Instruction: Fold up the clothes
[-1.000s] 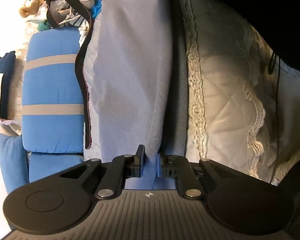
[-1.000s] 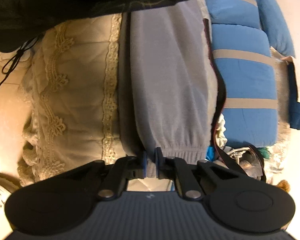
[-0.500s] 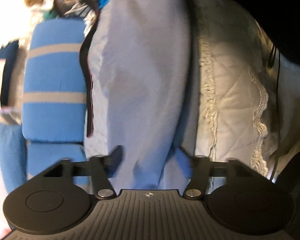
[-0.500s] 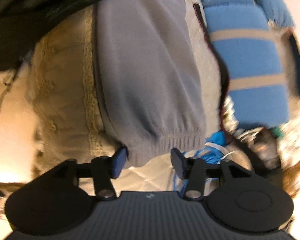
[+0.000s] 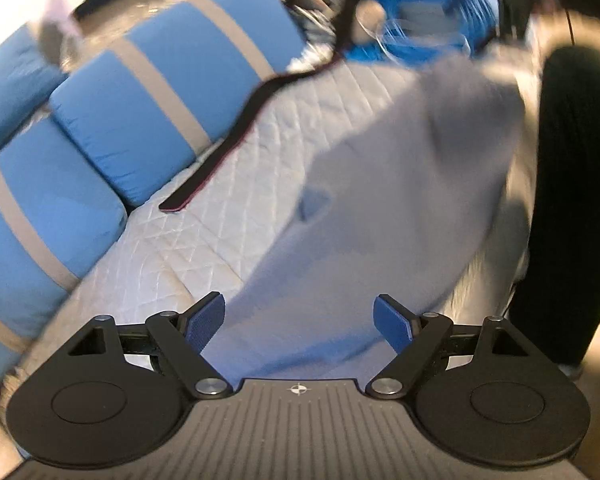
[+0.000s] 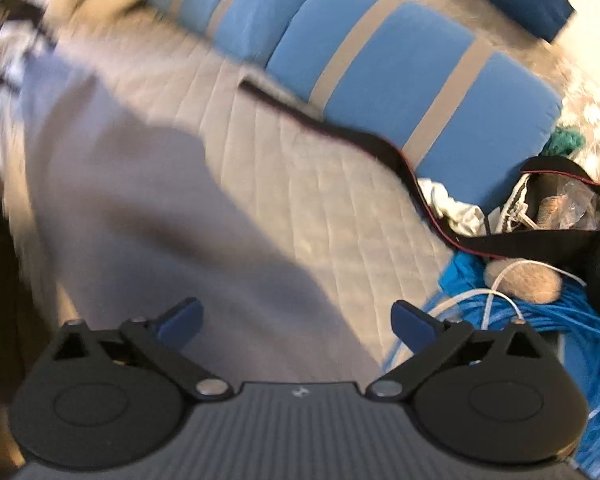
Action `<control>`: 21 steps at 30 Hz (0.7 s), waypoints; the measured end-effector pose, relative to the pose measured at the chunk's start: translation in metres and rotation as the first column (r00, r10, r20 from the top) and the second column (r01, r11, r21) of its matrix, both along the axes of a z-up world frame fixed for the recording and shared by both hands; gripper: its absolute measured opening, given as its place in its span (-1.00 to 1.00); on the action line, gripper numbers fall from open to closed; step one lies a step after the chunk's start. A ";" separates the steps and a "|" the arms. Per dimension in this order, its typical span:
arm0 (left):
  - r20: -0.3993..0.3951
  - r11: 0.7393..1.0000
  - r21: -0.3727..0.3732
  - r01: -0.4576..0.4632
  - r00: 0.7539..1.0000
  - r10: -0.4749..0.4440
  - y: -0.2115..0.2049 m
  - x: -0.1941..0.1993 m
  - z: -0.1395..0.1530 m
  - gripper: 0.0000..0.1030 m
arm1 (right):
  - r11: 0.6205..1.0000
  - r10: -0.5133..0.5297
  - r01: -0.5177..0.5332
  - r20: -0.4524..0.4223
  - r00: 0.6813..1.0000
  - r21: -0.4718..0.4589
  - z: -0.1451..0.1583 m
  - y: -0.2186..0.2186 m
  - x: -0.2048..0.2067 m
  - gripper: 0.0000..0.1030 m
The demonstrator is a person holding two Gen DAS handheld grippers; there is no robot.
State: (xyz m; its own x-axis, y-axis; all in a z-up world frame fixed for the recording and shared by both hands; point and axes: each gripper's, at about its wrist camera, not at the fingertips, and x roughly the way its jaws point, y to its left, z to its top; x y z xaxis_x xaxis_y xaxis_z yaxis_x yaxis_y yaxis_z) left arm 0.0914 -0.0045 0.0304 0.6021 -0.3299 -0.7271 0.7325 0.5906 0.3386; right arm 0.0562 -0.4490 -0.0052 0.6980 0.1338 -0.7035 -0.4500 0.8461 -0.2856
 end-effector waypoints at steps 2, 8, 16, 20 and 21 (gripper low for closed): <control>-0.011 0.999 -0.031 -0.010 1.000 0.010 0.005 0.014 0.007 0.58 | 0.999 -0.010 0.009 0.014 1.000 0.032 0.006 0.011 0.013 1.00; -0.038 0.997 -0.072 0.003 0.999 -0.006 -0.003 0.062 0.011 0.58 | 0.995 -0.055 0.051 0.041 0.998 0.085 -0.008 0.057 0.053 1.00; -0.155 0.970 -0.243 0.013 0.987 -0.053 -0.043 0.125 -0.018 0.57 | 0.966 -0.116 0.111 0.008 0.993 0.233 -0.039 0.113 0.086 1.00; -0.274 0.943 -0.332 -0.025 0.959 -0.072 -0.062 0.159 -0.046 0.57 | 0.967 -0.083 0.084 -0.012 0.996 0.239 -0.065 0.145 0.075 1.00; -0.310 0.935 -0.353 -0.029 0.947 -0.088 -0.066 0.167 -0.053 0.56 | 0.969 -0.068 0.068 -0.008 0.998 0.238 -0.072 0.152 0.070 1.00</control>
State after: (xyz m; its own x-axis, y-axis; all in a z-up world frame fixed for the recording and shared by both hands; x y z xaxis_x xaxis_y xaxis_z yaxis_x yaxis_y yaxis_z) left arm 0.2581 -0.0708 -0.0228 0.3462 -0.6110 -0.7119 0.7852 0.6040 -0.1365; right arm 0.1266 -0.2970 -0.0767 0.7111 0.2498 -0.6573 -0.3894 0.9182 -0.0723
